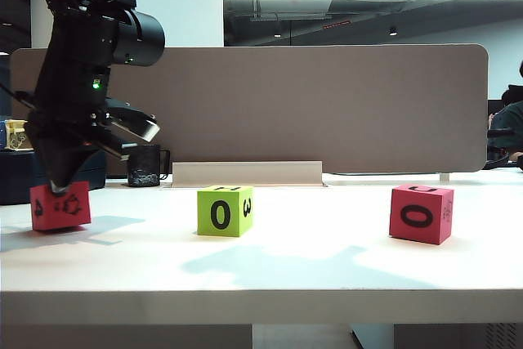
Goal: Select the appropriate blocks from the scattered letter blocks on the table and arrange them in a row to spell out "THU".
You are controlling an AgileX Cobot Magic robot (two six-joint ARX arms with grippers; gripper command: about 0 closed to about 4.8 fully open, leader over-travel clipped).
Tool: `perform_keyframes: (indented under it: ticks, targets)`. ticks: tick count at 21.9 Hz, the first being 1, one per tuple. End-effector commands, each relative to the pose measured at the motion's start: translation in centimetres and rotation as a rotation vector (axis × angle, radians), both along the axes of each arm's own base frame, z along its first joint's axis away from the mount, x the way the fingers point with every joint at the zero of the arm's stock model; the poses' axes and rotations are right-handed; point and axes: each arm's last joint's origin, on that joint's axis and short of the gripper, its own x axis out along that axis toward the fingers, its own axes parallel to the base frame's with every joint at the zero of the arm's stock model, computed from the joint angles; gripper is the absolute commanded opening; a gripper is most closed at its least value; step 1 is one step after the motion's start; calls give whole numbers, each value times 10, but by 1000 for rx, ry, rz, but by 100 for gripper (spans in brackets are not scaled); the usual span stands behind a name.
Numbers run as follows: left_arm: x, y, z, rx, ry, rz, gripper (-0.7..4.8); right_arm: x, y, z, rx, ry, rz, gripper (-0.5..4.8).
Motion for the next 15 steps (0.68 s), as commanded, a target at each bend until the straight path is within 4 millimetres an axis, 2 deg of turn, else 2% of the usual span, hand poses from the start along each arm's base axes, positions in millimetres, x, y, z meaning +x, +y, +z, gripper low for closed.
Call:
perform_keyframes:
  ticks: [1,11,15]
  targets:
    - [-1,8,1,51,6,40,-6,-1,-1,2,0,-2,5,-5]
    - [-2,26,1,103,49,109,-6,-2,-1,1,-5,3,5,-5]
    - [-11,29,2,121,131,125,0,-2,-1,1,-8,7,5,-5]
